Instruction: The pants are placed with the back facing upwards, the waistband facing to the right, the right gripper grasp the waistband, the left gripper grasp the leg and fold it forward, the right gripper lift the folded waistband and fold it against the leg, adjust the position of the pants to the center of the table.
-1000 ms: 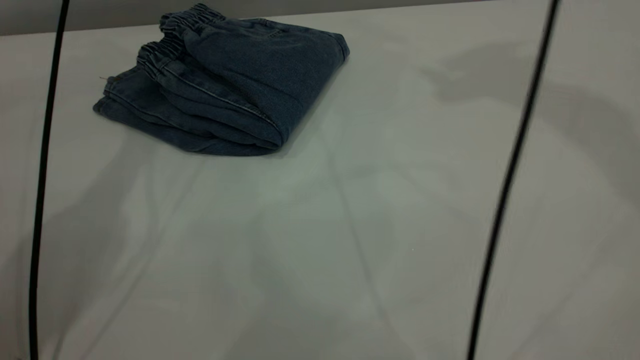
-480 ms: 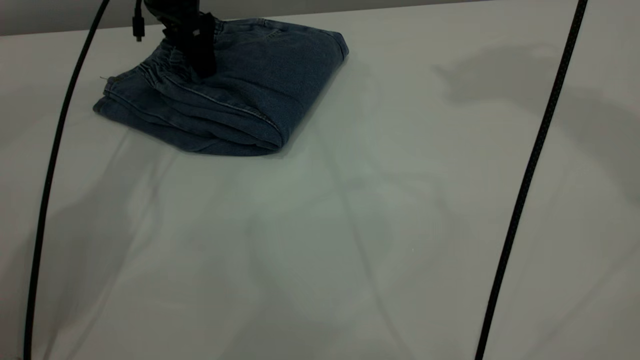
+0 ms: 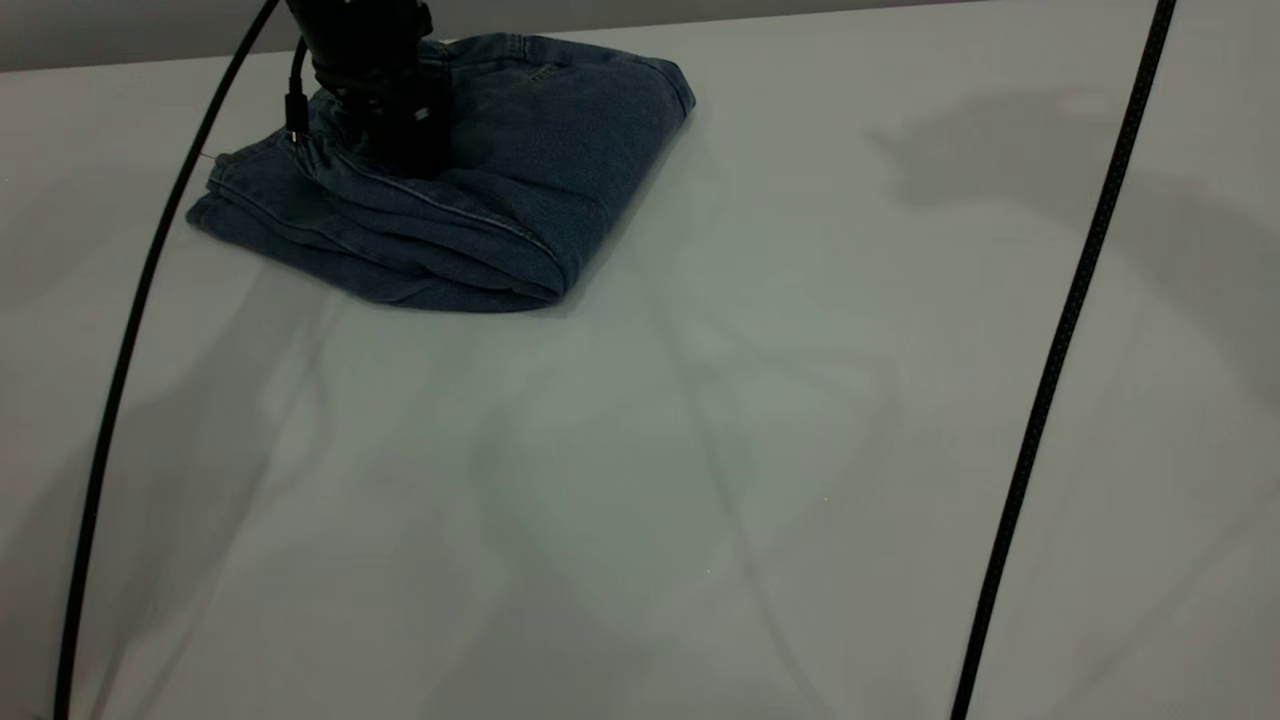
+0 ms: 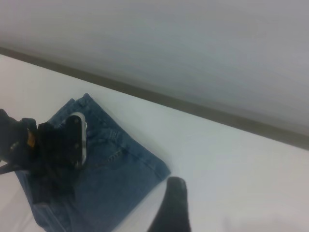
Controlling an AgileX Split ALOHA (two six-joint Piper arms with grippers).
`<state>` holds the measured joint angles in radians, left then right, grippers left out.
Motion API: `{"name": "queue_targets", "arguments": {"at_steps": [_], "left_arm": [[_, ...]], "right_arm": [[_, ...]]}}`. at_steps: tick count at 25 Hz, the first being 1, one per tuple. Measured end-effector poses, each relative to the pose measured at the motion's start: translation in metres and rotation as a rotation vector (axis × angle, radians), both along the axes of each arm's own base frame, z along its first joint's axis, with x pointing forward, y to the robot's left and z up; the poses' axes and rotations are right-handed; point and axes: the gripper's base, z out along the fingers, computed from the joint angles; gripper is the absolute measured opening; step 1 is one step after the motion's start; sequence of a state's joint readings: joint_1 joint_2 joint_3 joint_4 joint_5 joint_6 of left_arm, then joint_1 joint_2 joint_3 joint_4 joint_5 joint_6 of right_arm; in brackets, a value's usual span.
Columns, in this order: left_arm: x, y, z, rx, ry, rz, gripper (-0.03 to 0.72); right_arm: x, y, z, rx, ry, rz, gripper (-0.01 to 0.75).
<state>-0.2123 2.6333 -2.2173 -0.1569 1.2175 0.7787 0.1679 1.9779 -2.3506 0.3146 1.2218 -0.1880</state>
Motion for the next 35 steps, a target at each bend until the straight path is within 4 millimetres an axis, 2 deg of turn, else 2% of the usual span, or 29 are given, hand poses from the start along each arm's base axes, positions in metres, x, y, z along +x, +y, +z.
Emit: {"name": "queue_targets", "arguments": {"at_steps": [6,14,19,22,26,30,35], "left_arm": [[-0.003,-0.013,0.001,-0.045,0.052,0.238,0.507],[-0.022,-0.068,0.000,-0.036,0.103,0.365,0.507],[-0.040,-0.109,0.000,-0.028,0.124,0.395,0.507],[-0.052,-0.131,0.000,-0.024,0.126,0.356,0.507],[-0.055,-0.137,0.002,-0.008,0.112,0.330,0.507],[-0.051,-0.131,0.019,0.022,0.048,0.311,0.507],[-0.049,-0.126,0.076,-0.005,-0.076,0.294,0.507]], "right_arm": [[0.000,0.000,0.000,0.000,0.000,0.000,0.587],[0.000,0.000,0.000,0.001,0.000,0.000,0.587],[0.000,0.000,0.000,0.001,0.001,-0.001,0.587],[0.000,0.000,0.000,0.001,0.001,-0.001,0.587],[0.000,0.000,0.000,0.002,0.001,-0.001,0.587],[-0.001,0.000,0.002,0.003,-0.003,-0.001,0.587],[-0.008,-0.001,0.011,0.023,-0.014,-0.015,0.587]]}}
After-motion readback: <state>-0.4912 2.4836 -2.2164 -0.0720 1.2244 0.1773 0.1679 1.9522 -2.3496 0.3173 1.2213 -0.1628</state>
